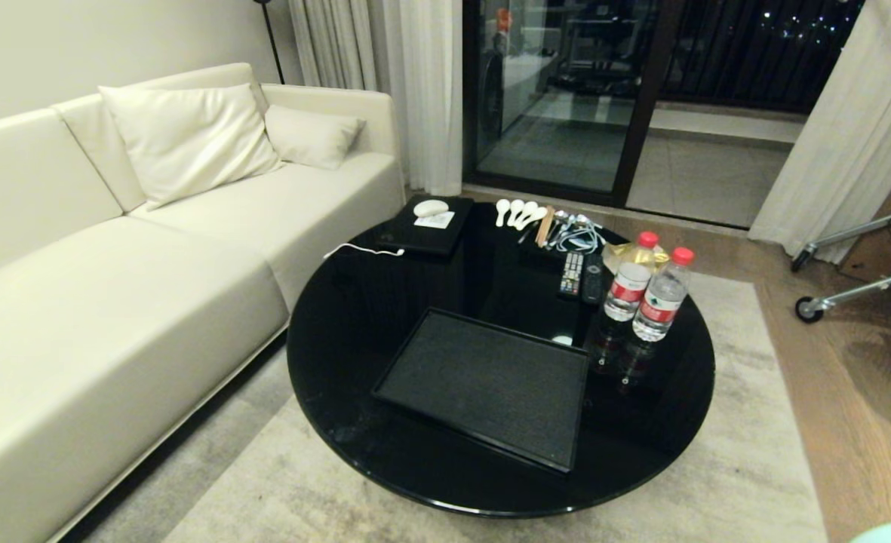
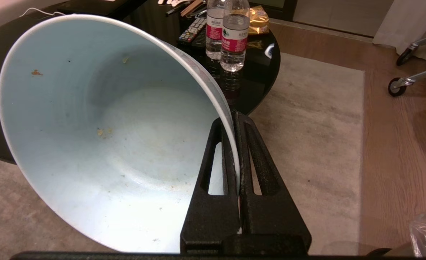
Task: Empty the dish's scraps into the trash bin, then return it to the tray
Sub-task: Put the bowl back to the table
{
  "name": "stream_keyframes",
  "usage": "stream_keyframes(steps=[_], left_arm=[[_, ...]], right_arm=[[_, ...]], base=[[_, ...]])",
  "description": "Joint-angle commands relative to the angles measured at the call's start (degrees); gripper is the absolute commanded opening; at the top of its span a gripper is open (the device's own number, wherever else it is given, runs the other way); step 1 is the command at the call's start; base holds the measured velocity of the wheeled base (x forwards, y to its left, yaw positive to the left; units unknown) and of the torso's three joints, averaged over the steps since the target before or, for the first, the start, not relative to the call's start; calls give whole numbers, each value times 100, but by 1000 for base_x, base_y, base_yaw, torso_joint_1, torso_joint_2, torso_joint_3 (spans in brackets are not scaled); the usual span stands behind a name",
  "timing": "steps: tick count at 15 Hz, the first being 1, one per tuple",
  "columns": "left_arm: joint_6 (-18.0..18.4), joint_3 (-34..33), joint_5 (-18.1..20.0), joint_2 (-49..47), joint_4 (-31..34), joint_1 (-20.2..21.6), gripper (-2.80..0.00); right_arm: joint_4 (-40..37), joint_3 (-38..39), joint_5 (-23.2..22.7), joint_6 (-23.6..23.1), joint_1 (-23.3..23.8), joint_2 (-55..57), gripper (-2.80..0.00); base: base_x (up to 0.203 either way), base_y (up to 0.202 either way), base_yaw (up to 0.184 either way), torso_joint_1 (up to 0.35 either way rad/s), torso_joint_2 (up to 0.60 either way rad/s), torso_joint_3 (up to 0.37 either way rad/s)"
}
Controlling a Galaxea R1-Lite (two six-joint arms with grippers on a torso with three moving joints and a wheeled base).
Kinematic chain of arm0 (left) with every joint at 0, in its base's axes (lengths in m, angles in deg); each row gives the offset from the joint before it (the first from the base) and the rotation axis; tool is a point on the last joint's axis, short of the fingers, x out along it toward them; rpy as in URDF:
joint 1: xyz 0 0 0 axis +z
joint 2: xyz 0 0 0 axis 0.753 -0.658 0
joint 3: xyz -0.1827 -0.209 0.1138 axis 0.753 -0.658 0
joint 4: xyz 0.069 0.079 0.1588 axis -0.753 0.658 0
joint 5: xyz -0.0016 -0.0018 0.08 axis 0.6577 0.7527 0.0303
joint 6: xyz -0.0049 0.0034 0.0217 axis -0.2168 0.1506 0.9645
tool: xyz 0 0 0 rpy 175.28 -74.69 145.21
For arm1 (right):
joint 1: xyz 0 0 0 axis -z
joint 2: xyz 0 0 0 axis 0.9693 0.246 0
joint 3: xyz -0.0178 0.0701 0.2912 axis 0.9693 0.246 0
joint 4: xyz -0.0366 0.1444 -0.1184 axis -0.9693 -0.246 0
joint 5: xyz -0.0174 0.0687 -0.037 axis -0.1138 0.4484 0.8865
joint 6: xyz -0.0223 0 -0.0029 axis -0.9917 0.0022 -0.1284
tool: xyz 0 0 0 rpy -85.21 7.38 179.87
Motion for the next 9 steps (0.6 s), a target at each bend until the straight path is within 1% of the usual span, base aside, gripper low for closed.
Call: stream_keyframes(steps=[1, 9], left_arm=[[3, 0, -2, 2, -2, 0, -280], [3, 0, -2, 2, -2, 0, -280]], right_arm=[[2, 0, -2, 6, 6, 0, -280], [2, 0, -2, -3, -1, 5, -280]], base=[[0, 0, 0, 0, 0, 0], [0, 0, 0, 0, 0, 0]])
